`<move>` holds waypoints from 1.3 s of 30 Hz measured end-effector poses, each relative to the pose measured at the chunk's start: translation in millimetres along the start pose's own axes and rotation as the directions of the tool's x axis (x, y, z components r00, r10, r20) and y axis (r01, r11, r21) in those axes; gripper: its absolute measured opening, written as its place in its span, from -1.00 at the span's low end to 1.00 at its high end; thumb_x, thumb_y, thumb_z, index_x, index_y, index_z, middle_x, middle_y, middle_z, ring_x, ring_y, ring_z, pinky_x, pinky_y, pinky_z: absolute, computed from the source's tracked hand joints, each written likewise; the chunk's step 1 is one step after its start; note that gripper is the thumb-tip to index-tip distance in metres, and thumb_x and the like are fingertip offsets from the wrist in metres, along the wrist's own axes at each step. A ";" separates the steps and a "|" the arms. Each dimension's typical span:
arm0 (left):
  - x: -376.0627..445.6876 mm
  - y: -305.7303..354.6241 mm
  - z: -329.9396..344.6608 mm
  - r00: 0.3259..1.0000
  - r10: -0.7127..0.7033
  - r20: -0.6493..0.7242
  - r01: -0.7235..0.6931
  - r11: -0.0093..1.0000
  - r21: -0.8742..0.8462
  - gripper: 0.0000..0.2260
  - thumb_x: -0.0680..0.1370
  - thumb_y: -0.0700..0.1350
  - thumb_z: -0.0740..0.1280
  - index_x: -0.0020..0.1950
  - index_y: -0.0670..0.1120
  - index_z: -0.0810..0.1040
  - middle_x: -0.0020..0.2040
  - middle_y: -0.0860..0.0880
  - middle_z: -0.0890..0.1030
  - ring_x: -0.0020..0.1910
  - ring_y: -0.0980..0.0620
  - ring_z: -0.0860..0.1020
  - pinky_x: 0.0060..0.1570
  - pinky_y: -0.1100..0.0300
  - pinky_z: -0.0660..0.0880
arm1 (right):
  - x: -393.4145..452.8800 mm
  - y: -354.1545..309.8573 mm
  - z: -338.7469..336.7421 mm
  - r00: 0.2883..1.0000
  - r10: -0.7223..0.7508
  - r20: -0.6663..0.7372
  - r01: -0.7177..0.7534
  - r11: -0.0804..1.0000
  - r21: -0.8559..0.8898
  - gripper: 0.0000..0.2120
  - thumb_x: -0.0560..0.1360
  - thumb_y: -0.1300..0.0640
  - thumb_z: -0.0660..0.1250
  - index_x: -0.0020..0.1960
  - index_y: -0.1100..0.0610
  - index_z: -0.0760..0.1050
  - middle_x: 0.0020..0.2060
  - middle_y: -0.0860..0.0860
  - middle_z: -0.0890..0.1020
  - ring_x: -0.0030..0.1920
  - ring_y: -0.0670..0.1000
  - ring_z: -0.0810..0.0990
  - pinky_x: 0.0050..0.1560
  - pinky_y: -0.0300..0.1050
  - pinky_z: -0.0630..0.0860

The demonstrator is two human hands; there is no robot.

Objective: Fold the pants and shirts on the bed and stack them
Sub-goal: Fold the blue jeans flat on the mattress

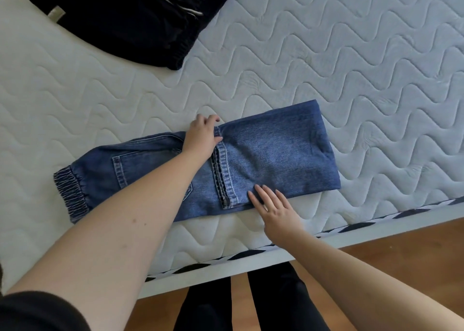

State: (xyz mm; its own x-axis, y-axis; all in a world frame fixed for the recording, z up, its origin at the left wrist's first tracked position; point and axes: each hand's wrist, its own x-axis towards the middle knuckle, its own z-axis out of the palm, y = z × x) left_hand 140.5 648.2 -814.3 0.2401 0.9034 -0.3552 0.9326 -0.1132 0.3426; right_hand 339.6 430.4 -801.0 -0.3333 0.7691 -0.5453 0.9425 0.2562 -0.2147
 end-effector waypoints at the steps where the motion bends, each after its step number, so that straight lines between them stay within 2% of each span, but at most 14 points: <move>1: 2.4 2.1 -3.3 0.999 0.042 0.004 -0.042 0.996 0.077 -0.49 0.52 -0.08 0.42 0.41 -0.03 0.33 0.25 -0.15 0.37 0.17 -0.16 0.43 0.08 -0.02 0.39 | -3.3 -0.7 3.3 1.000 0.010 0.023 -0.011 1.000 0.015 -0.22 0.49 0.22 0.18 0.61 0.03 -0.11 0.60 0.04 -0.04 0.59 0.08 -0.07 0.52 0.04 -0.25; 3: 6.2 9.1 -9.6 0.990 0.139 -0.001 -0.136 0.971 0.197 -0.39 0.49 -0.16 0.41 0.49 0.00 0.25 0.35 -0.13 0.35 0.29 -0.16 0.38 0.19 -0.06 0.33 | -1.8 -2.4 2.2 0.999 0.027 0.036 -0.029 0.997 0.068 -0.26 0.52 0.18 0.13 0.62 0.01 -0.13 0.60 0.00 -0.10 0.59 0.05 -0.14 0.50 0.00 -0.33; 6: 4.9 27.9 -14.9 0.952 0.304 0.036 -0.300 0.904 0.305 -0.31 0.43 -0.23 0.40 0.51 -0.03 0.21 0.44 -0.12 0.29 0.39 -0.15 0.30 0.31 -0.05 0.25 | 3.8 2.8 -23.1 0.984 0.085 -0.155 -0.044 0.968 0.249 -0.50 0.50 0.19 0.26 0.44 0.08 0.40 0.46 0.08 0.38 0.48 0.15 0.30 0.48 0.11 0.12; 8: -0.9 35.5 -15.4 0.936 0.351 0.033 -0.343 0.886 0.313 -0.34 0.43 -0.11 0.44 0.48 -0.07 0.26 0.37 -0.13 0.34 0.33 -0.14 0.34 0.25 -0.01 0.30 | 6.9 21.1 -40.0 0.890 0.232 -0.393 -0.096 0.937 0.337 -0.64 0.47 0.23 0.36 0.27 0.12 0.55 0.27 0.10 0.55 0.31 0.19 0.47 0.32 0.12 0.32; 10: -11.0 32.4 -15.0 0.939 0.344 -0.026 -0.319 0.896 0.310 -0.37 0.44 -0.06 0.45 0.46 -0.12 0.31 0.31 -0.13 0.40 0.28 -0.13 0.38 0.22 -0.01 0.33 | 10.0 49.2 -58.2 0.789 0.410 -0.457 -0.206 0.878 0.432 -0.62 0.50 0.21 0.36 0.32 0.12 0.50 0.29 0.10 0.52 0.31 0.18 0.44 0.31 0.13 0.30; 13: -31.8 10.0 -9.3 0.964 0.258 -0.069 -0.225 0.924 0.309 -0.38 0.52 -0.04 0.37 0.52 -0.15 0.23 0.44 -0.11 0.34 0.41 -0.11 0.31 0.35 -0.02 0.28 | 23.2 100.7 -74.7 0.741 0.623 -0.251 -0.430 0.728 0.534 -0.47 0.57 0.07 0.28 0.51 0.08 0.26 0.47 0.10 0.32 0.45 0.18 0.27 0.42 0.13 0.18; 17: -61.0 -10.2 9.5 0.992 0.116 0.039 -0.122 0.942 0.314 -0.38 0.66 0.10 0.05 0.61 -0.10 -0.12 0.61 -0.05 -0.09 0.58 -0.01 -0.03 0.53 0.03 -0.01 | 41.6 139.7 -80.7 0.742 0.661 0.112 -0.545 0.497 0.676 -0.27 0.60 -0.08 0.25 0.61 0.10 -0.05 0.54 0.15 0.12 0.50 0.20 0.21 0.47 0.11 0.16; 20: -70.2 -8.7 22.6 0.996 0.042 0.076 -0.064 0.947 0.314 -0.39 0.65 0.19 -0.12 0.59 -0.07 -0.22 0.61 -0.03 -0.18 0.58 0.02 -0.11 0.54 0.02 -0.12 | 49.4 152.6 -81.0 0.728 0.673 0.132 -0.529 0.430 0.732 -0.38 0.59 -0.07 0.27 0.55 0.13 0.15 0.43 0.18 0.30 0.38 0.22 0.37 0.36 0.05 0.30; 24: -66.6 -8.7 27.6 0.992 -0.014 0.127 -0.024 0.956 0.291 -0.40 0.63 0.22 -0.21 0.59 -0.03 -0.23 0.60 0.00 -0.19 0.58 0.04 -0.14 0.53 0.01 -0.19 | 52.2 167.5 -91.2 0.711 0.664 0.232 -0.487 0.226 0.843 -0.59 0.59 -0.08 0.27 0.36 0.11 0.41 0.24 0.12 0.56 0.16 0.15 0.55 0.19 -0.01 0.45; 26: -61.8 -9.3 27.0 0.984 -0.035 0.174 -0.018 0.956 0.292 -0.39 0.62 0.23 -0.21 0.59 -0.03 -0.25 0.60 0.02 -0.22 0.57 0.05 -0.18 0.52 0.01 -0.22 | 47.7 168.5 -100.1 0.750 0.625 0.216 -0.435 0.221 0.873 -0.75 0.59 -0.04 0.29 0.18 0.07 0.49 0.11 0.09 0.63 -0.04 0.03 0.59 0.00 -0.05 0.53; 28: -57.3 -9.9 27.4 0.971 -0.059 0.233 -0.012 0.956 0.293 -0.38 0.62 0.24 -0.21 0.58 -0.03 -0.29 0.59 0.02 -0.27 0.56 0.05 -0.23 0.52 0.00 -0.26 | 40.1 161.8 -115.6 0.794 0.575 0.197 -0.362 0.187 0.913 -0.84 0.58 0.02 0.32 0.12 0.05 0.51 0.04 0.08 0.65 -0.10 -0.01 0.62 -0.17 -0.13 0.54; 31: -52.8 -9.6 29.3 0.948 -0.095 0.304 0.008 0.962 0.274 -0.37 0.62 0.25 -0.21 0.56 -0.03 -0.35 0.57 0.02 -0.34 0.55 0.04 -0.29 0.51 -0.03 -0.30 | 28.3 141.4 -142.4 0.861 0.482 0.163 -0.256 0.134 0.957 -0.82 0.57 0.11 0.33 0.17 0.05 0.52 0.06 0.09 0.65 0.02 0.10 0.66 -0.02 0.04 0.64; 34: -50.8 -11.9 30.8 0.944 -0.089 0.318 0.013 0.972 0.234 -0.36 0.62 0.26 -0.19 0.56 -0.03 -0.34 0.57 0.03 -0.34 0.54 0.06 -0.31 0.49 -0.02 -0.33 | 19.1 104.4 -164.1 0.918 0.391 0.063 -0.169 0.244 0.955 -0.82 0.56 0.14 0.32 0.14 -0.04 0.52 0.03 0.03 0.65 0.05 0.09 0.66 0.03 0.09 0.64; 39: -60.0 -22.8 21.6 0.987 0.093 0.128 -0.115 0.978 0.172 -0.42 0.66 0.15 -0.04 0.61 -0.08 -0.09 0.61 -0.01 -0.08 0.58 0.05 -0.07 0.52 0.05 -0.16 | 13.7 25.9 -190.6 0.949 0.300 -0.095 -0.052 0.448 0.893 -0.86 0.57 0.10 0.29 0.10 -0.07 0.47 -0.07 -0.26 0.61 -0.13 -0.29 0.63 -0.27 -0.41 0.50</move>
State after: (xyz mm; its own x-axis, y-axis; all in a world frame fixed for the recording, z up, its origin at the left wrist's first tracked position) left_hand 110.7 587.6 -819.6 0.3586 0.8286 -0.4300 0.9312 -0.2853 0.2268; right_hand 364.3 559.2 -659.6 -0.0312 0.8625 -0.5052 0.4166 -0.4482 -0.7909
